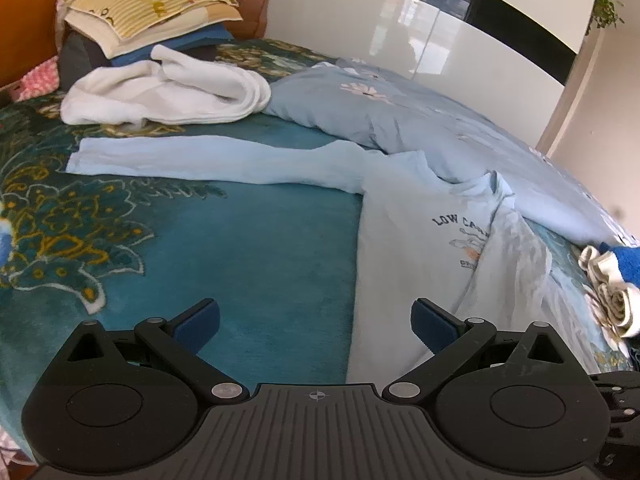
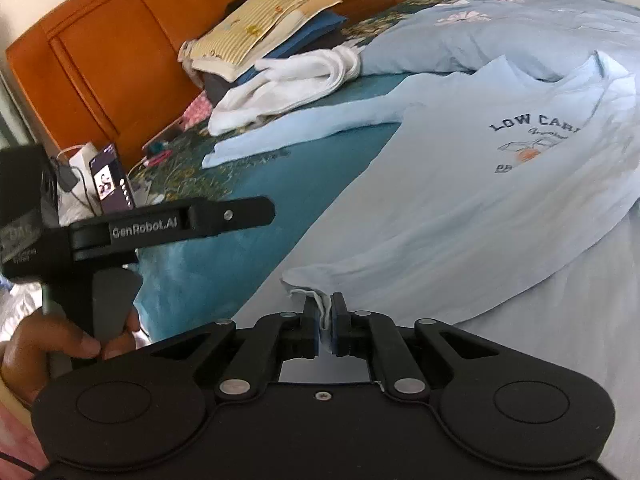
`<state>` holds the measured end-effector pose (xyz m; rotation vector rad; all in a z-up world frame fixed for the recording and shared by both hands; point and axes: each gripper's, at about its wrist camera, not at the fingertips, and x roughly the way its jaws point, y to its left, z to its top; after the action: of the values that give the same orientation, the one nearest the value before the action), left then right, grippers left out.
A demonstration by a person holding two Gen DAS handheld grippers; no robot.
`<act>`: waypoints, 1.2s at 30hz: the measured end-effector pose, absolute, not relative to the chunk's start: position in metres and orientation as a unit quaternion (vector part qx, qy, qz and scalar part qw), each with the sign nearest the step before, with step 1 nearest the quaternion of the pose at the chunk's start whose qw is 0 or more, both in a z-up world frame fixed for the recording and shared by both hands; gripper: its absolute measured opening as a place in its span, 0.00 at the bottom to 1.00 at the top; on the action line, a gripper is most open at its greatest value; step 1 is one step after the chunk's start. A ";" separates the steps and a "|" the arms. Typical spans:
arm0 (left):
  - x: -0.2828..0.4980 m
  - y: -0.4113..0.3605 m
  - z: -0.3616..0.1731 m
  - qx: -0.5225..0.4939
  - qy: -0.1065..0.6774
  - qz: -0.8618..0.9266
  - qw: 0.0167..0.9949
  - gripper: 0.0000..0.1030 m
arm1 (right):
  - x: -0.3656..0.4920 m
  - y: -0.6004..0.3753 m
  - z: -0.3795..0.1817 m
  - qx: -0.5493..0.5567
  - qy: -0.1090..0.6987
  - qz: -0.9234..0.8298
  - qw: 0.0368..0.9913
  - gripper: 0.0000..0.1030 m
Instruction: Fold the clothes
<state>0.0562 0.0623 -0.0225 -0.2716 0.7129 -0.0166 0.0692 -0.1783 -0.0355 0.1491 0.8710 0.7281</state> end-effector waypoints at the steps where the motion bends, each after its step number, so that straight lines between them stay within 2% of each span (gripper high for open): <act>1: 0.056 0.061 -0.022 -0.131 0.348 -0.009 0.928 1.00 | 0.069 -0.177 -0.037 0.067 0.415 0.344 0.840 0.09; 12: 0.056 0.046 -0.018 -0.115 0.345 -0.025 0.931 1.00 | 0.065 -0.176 -0.045 0.069 0.433 0.355 0.826 0.15; 18: 0.054 0.043 -0.013 -0.110 0.340 -0.026 0.934 1.00 | 0.057 -0.173 -0.042 0.066 0.434 0.377 0.816 0.28; 27: 0.050 0.026 -0.003 -0.096 0.311 -0.050 0.944 1.00 | 0.052 -0.213 -0.012 0.077 0.380 0.351 0.852 0.31; 30: 0.049 0.012 -0.005 -0.082 0.303 -0.071 0.947 1.00 | 0.062 -0.242 -0.007 0.102 0.364 0.299 0.876 0.41; 34: 0.049 -0.008 -0.014 -0.067 0.306 -0.107 0.944 0.92 | 0.075 -0.284 -0.002 0.146 0.350 0.238 0.894 0.41; 35: 0.050 -0.013 -0.017 -0.064 0.309 -0.116 0.942 0.83 | 0.077 -0.292 -0.001 0.154 0.347 0.225 0.897 0.41; 36: 0.051 -0.017 -0.020 -0.061 0.314 -0.123 0.939 0.78 | 0.079 -0.300 -0.001 0.160 0.346 0.212 0.900 0.41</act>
<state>0.0510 -0.0174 -0.0205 -0.1236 0.6418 -0.2515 0.0790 -0.3004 -0.0008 0.3313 0.7161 0.4395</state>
